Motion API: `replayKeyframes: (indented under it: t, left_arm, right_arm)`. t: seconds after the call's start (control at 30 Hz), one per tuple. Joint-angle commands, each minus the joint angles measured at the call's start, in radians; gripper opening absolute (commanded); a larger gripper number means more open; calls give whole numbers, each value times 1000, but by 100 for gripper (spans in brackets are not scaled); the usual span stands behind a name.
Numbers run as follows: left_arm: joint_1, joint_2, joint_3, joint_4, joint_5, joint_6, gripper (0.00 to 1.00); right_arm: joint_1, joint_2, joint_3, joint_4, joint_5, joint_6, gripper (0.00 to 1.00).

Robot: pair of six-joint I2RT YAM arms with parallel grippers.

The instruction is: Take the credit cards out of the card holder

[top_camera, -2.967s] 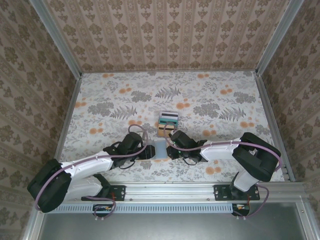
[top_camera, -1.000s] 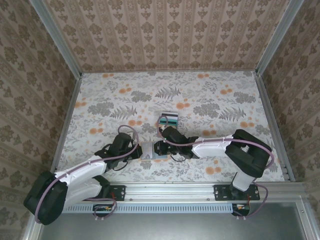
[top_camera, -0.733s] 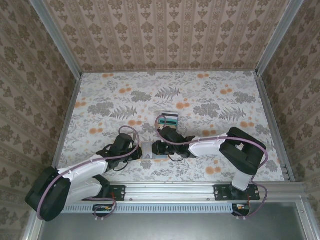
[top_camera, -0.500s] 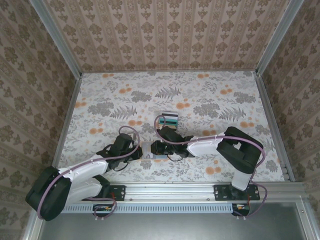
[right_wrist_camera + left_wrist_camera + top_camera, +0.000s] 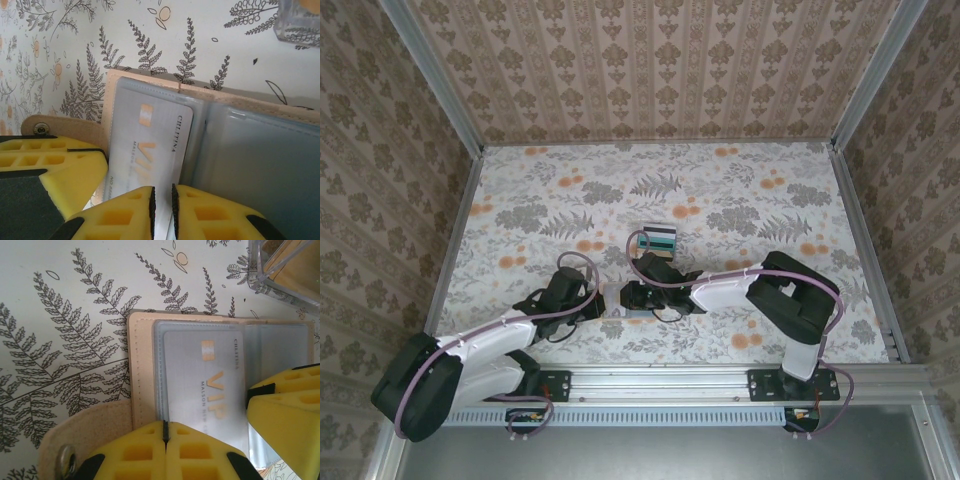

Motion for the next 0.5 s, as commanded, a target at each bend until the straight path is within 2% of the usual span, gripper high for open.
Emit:
replayKeyframes:
  t: [0.0, 0.23, 0.47]
  left_arm:
    - [-9, -4, -16, -10, 0, -13, 0]
    - [-14, -4, -16, -13, -6, -16, 0]
    - [-16, -13, -13, -31, -20, -19, 0]
  right_arm:
    - [4, 25, 24, -9, -19, 20, 20]
    - [5, 31, 17, -25, -12, 41, 20]
    - [14, -19, 15, -135, 78, 45, 21]
